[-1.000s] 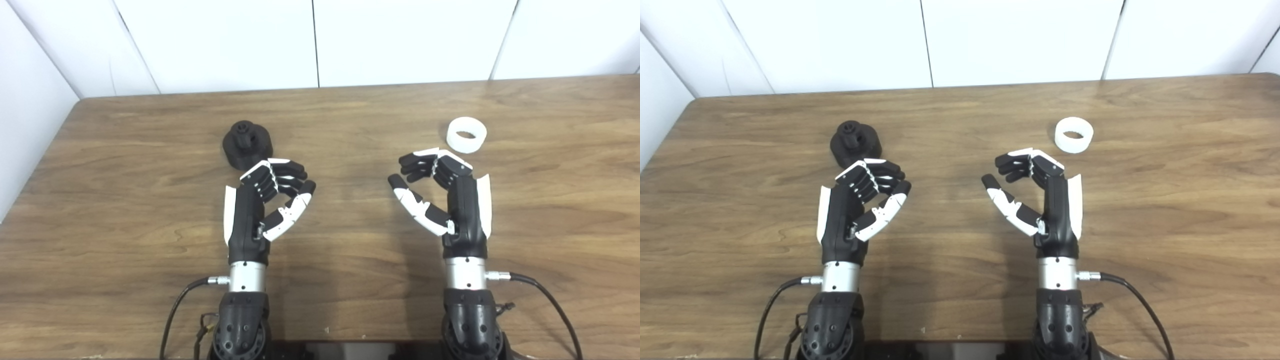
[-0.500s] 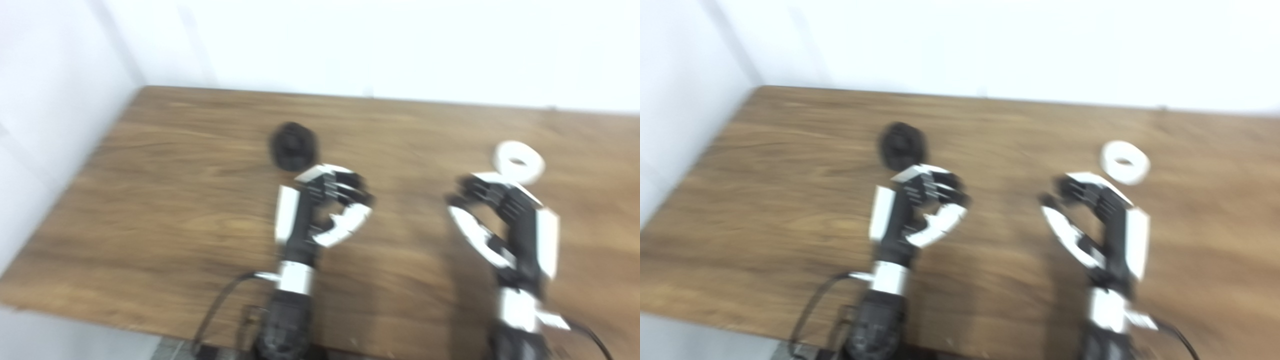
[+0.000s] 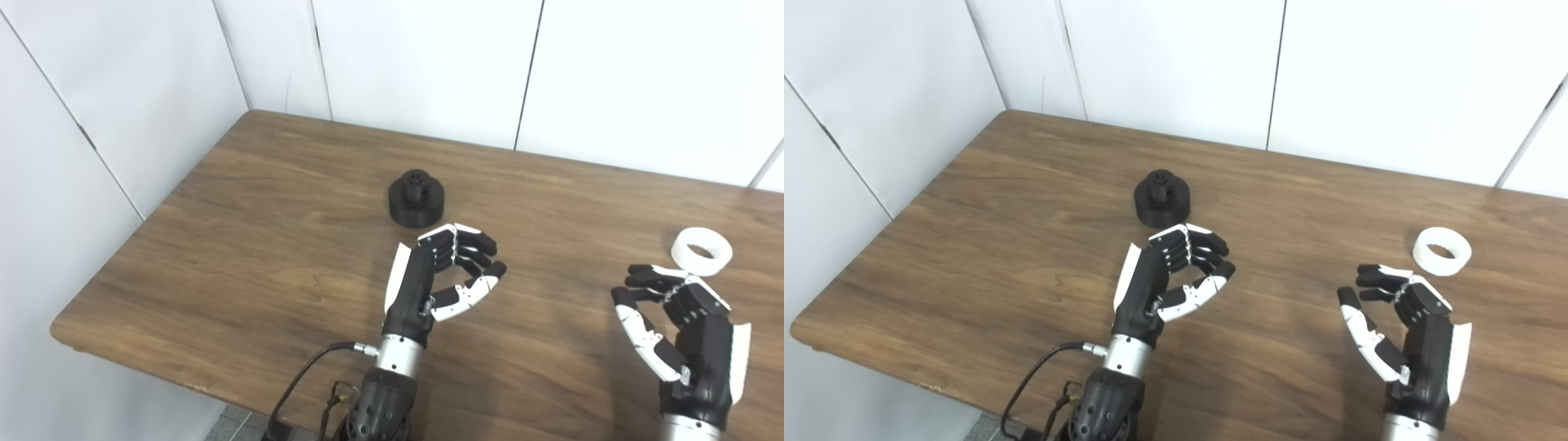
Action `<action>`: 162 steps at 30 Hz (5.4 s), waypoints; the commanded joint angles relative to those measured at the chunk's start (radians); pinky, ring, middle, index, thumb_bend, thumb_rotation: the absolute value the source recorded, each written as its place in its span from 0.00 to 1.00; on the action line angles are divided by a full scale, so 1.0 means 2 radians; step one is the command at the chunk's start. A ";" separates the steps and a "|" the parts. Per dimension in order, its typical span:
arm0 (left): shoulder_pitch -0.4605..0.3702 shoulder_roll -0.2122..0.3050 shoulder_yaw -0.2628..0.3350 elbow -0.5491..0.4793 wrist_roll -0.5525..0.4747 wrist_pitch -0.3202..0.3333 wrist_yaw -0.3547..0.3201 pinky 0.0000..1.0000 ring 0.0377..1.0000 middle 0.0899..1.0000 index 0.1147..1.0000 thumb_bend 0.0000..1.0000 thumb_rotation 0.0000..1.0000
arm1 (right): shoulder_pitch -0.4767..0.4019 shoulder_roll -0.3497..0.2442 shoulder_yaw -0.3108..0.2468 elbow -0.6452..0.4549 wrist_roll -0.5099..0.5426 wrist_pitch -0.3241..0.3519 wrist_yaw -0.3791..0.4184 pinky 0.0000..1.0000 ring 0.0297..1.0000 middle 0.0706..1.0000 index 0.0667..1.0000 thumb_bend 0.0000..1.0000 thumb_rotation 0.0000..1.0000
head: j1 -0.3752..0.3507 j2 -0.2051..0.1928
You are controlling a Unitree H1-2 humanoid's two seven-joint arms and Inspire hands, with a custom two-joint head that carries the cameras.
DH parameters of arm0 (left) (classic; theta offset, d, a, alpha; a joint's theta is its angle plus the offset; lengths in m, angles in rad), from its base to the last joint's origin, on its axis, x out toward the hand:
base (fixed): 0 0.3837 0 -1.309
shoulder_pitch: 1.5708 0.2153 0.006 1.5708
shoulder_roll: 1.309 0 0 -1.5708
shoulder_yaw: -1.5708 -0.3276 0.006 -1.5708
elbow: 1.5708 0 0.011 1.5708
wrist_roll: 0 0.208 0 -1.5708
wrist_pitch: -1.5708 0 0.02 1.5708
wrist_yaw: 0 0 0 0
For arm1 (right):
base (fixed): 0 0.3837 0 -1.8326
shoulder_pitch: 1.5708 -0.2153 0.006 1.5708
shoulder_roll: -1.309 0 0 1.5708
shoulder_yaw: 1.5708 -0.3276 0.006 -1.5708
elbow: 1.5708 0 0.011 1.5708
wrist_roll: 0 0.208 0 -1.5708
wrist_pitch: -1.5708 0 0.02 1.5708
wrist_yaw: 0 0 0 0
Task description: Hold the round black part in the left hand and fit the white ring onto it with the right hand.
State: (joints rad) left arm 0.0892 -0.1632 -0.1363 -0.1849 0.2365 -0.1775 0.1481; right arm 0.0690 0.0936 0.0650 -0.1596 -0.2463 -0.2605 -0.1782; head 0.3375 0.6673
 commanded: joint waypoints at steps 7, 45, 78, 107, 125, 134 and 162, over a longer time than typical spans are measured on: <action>-0.020 0.027 -0.004 -0.036 0.015 0.029 -0.031 0.47 0.55 0.58 0.43 0.51 0.07 | 0.014 -0.002 -0.003 -0.013 0.003 -0.014 0.001 0.48 0.54 0.56 0.46 0.50 0.16 | 0.002 -0.001; -0.139 0.204 0.051 -0.087 0.205 0.181 -0.098 0.62 0.76 0.81 0.76 0.76 0.33 | 0.010 -0.006 -0.009 -0.010 0.007 -0.013 0.009 0.48 0.54 0.55 0.46 0.50 0.16 | 0.005 0.001; -0.210 0.252 0.018 0.070 0.310 0.229 -0.099 0.88 0.96 0.95 0.82 0.97 0.52 | 0.010 -0.004 -0.009 -0.015 0.004 -0.008 0.008 0.47 0.54 0.55 0.46 0.50 0.16 | -0.005 0.004; -0.241 0.245 -0.022 0.211 0.297 0.253 -0.077 0.91 1.00 1.00 0.86 1.00 0.60 | 0.016 -0.004 -0.011 -0.024 -0.001 -0.007 0.009 0.48 0.55 0.56 0.46 0.50 0.16 | -0.007 0.010; -0.263 0.226 -0.027 0.255 0.245 0.235 -0.033 0.89 0.98 0.98 0.82 0.98 0.57 | 0.020 -0.001 -0.007 -0.030 -0.006 -0.005 0.009 0.49 0.56 0.57 0.46 0.50 0.16 | -0.012 0.013; -0.264 0.219 -0.016 0.263 0.215 0.222 -0.024 0.89 0.98 0.97 0.78 0.96 0.51 | 0.021 0.001 -0.007 -0.032 -0.006 -0.001 0.009 0.48 0.56 0.57 0.46 0.50 0.16 | -0.013 0.015; -0.259 0.209 -0.009 0.280 0.166 0.179 0.018 0.95 0.97 0.91 0.52 0.83 0.20 | 0.020 -0.001 -0.008 -0.039 -0.005 0.006 0.009 0.48 0.55 0.56 0.46 0.50 0.16 | -0.015 0.019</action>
State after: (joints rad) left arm -0.4190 0.2480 -0.1419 0.3887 0.5554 0.1787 0.1895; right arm 0.0765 0.0961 0.0474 -0.1990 -0.2597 -0.2322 -0.1630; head 0.3068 0.7041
